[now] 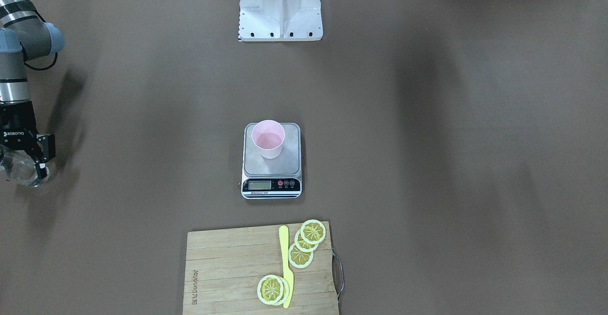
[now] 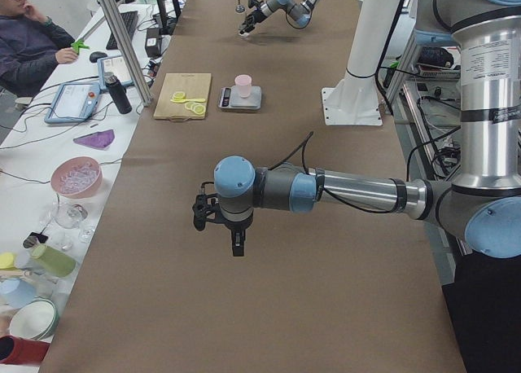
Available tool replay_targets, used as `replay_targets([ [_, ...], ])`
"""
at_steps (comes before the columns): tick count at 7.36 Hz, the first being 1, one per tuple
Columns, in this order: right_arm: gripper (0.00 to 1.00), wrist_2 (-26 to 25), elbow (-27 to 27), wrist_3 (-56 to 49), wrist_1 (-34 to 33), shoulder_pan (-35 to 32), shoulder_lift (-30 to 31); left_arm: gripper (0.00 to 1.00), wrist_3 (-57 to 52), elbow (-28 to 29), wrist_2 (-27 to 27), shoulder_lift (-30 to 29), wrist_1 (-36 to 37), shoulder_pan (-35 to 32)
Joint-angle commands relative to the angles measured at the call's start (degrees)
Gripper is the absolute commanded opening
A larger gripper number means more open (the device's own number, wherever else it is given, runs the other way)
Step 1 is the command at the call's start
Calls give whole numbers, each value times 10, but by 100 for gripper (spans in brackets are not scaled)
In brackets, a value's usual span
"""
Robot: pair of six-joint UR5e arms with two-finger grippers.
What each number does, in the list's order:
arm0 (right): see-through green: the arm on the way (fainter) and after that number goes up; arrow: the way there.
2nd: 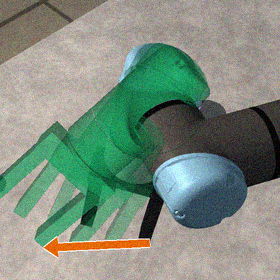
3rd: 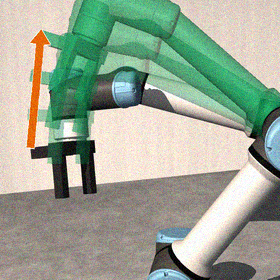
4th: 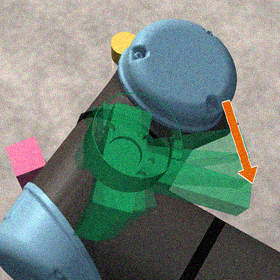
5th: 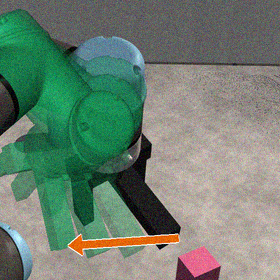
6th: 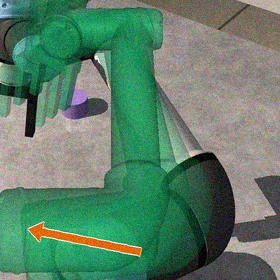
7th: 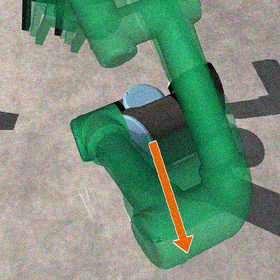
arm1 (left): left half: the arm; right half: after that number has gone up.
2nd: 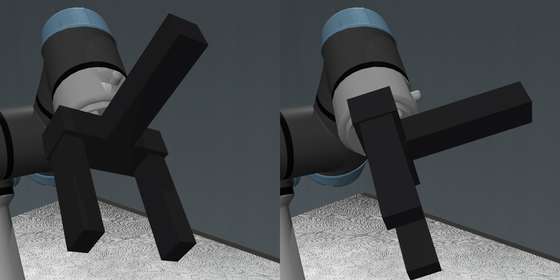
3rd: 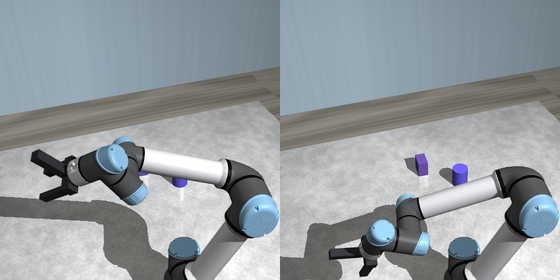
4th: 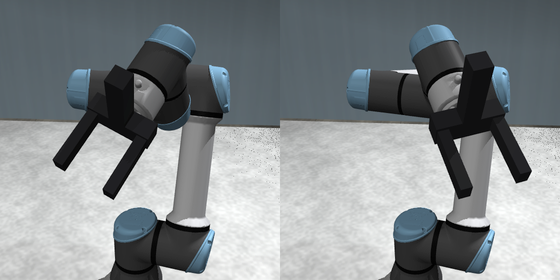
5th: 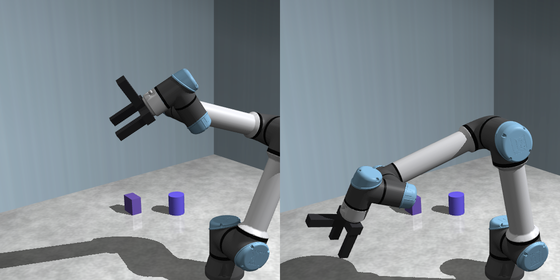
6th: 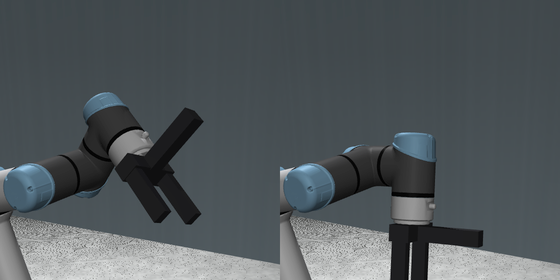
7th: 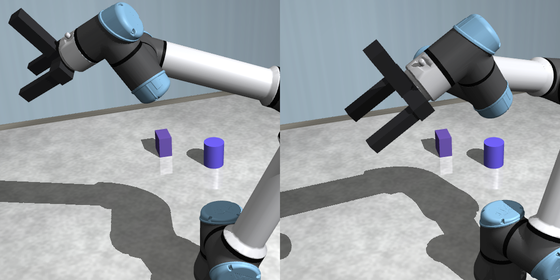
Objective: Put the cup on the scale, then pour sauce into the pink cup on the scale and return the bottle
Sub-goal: 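Carry the upright dispenser with the right gripper to the table's far side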
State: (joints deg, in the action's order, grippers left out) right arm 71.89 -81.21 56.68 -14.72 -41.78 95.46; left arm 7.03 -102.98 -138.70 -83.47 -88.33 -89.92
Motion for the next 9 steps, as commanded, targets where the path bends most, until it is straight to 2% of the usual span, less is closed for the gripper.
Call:
replay_targets([
  [1, 0, -10, 5, 1, 1, 7, 1, 98, 0, 1, 0, -1, 0, 1],
  [9, 0, -33, 11, 2, 16, 30, 8, 98, -1, 3, 0, -1, -1, 1],
])
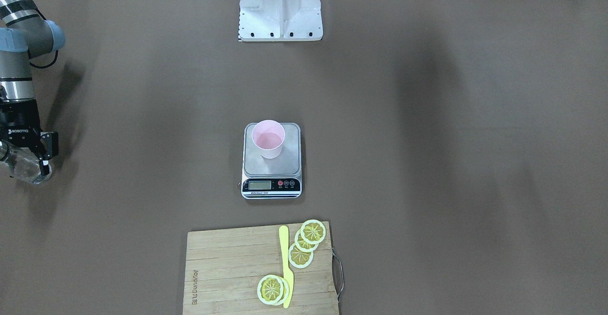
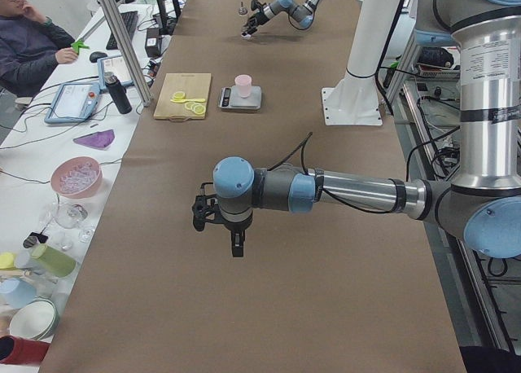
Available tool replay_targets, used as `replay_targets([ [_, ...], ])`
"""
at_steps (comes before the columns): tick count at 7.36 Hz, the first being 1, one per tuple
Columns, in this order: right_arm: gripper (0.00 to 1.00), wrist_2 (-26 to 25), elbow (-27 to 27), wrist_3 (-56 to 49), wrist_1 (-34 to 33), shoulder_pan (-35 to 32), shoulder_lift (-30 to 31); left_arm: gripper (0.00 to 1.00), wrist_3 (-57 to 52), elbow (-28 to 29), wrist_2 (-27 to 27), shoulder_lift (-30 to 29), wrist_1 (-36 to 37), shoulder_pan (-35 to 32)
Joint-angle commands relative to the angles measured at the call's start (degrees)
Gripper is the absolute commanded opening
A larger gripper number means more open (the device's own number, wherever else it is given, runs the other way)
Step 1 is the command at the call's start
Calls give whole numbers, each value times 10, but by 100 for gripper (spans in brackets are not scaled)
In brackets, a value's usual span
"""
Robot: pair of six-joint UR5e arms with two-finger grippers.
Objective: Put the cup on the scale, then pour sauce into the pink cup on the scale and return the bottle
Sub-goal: 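Carry the upright dispenser with the right gripper to the table's far side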
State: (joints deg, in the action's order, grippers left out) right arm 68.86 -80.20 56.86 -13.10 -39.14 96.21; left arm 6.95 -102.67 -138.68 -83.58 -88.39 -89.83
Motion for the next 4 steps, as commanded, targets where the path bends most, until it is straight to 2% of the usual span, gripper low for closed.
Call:
replay_targets([
  [1, 0, -4, 1, 0, 0, 6, 0, 98, 0, 0, 1, 0, 1, 0],
  [3, 0, -5, 1, -1, 0, 7, 0, 98, 0, 0, 1, 0, 0, 0],
  [4, 27, -5, 1, -1, 0, 7, -1, 98, 0, 0, 1, 0, 0, 0],
])
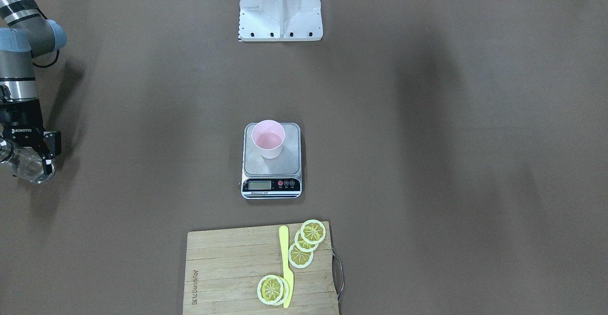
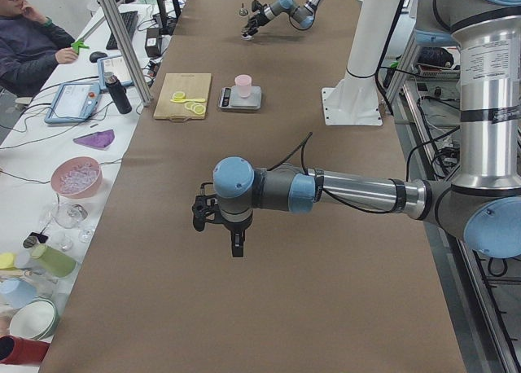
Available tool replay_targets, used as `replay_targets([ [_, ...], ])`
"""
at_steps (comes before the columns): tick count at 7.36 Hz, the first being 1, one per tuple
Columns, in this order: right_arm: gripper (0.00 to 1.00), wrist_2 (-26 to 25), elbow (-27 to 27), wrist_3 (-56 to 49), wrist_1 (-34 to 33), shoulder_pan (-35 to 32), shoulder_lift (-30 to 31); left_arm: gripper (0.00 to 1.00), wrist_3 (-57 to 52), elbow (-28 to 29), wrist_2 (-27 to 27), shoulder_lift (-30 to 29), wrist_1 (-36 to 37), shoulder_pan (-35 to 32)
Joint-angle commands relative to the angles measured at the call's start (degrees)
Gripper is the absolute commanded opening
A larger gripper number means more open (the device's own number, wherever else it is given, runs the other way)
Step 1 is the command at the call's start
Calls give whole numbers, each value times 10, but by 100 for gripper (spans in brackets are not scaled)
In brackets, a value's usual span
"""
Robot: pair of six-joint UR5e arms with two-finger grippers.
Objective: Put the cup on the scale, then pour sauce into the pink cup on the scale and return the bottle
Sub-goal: 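Carry the upright dispenser with the right gripper to the table's far side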
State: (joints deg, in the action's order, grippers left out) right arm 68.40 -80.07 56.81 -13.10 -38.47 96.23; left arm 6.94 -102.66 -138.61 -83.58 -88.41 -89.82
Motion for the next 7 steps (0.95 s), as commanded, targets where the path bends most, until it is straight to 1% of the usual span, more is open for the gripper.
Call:
replay_targets([
  [1, 99, -6, 0, 0, 0, 1, -1, 98, 1, 0, 0, 0, 0, 0],
  [6, 100, -7, -5, -3, 2, 8, 2, 98, 1, 0, -1, 0, 0, 0],
  [7, 100, -7, -8, -2, 19, 13, 11, 98, 1, 0, 0, 0, 0, 0],
])
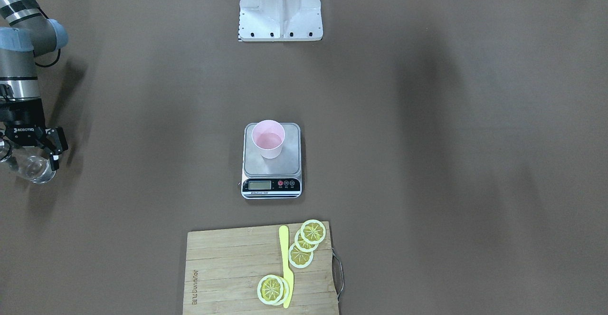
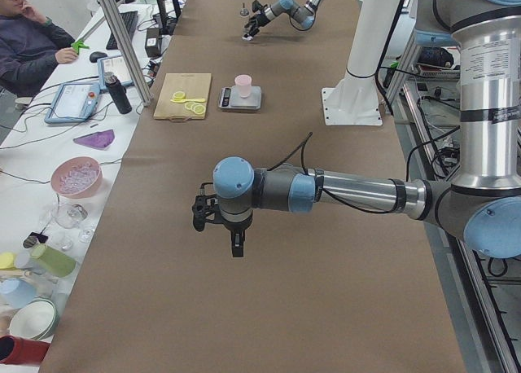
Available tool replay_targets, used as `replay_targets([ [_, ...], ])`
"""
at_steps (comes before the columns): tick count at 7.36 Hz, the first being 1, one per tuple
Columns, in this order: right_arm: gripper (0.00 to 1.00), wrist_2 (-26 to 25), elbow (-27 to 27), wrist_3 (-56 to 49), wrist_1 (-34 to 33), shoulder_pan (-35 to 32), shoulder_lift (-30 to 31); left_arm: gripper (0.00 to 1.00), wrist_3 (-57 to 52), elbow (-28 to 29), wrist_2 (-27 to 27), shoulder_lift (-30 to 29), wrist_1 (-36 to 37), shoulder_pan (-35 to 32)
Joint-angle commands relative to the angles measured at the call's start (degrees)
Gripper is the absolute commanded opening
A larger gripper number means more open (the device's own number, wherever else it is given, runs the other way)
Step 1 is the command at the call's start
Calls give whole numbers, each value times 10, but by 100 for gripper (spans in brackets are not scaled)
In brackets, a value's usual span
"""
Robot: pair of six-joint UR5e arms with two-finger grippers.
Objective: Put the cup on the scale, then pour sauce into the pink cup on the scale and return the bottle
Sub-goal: 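Lower the dispenser onto the table, open the right gripper and withdraw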
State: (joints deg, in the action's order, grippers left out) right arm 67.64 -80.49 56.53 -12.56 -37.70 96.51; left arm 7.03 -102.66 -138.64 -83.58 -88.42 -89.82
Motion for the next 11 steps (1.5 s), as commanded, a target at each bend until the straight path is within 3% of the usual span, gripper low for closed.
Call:
replay_targets([
  [1, 100, 5, -7, 0, 65, 10, 38, 98, 0, 0, 0, 0, 0, 0],
  [3, 100, 21, -76, 2, 93, 21, 114, 98, 0, 0, -1, 0, 0, 0],
  [8, 100, 35, -87, 13, 97, 28, 162, 98, 0, 0, -3, 0, 0, 0],
  [9, 100, 69, -86, 10, 97, 4, 163, 98, 0, -1, -3, 0, 0, 0],
  [11, 100, 240, -82, -59, 97, -142, 163, 98, -1, -1, -4, 0, 0, 0],
])
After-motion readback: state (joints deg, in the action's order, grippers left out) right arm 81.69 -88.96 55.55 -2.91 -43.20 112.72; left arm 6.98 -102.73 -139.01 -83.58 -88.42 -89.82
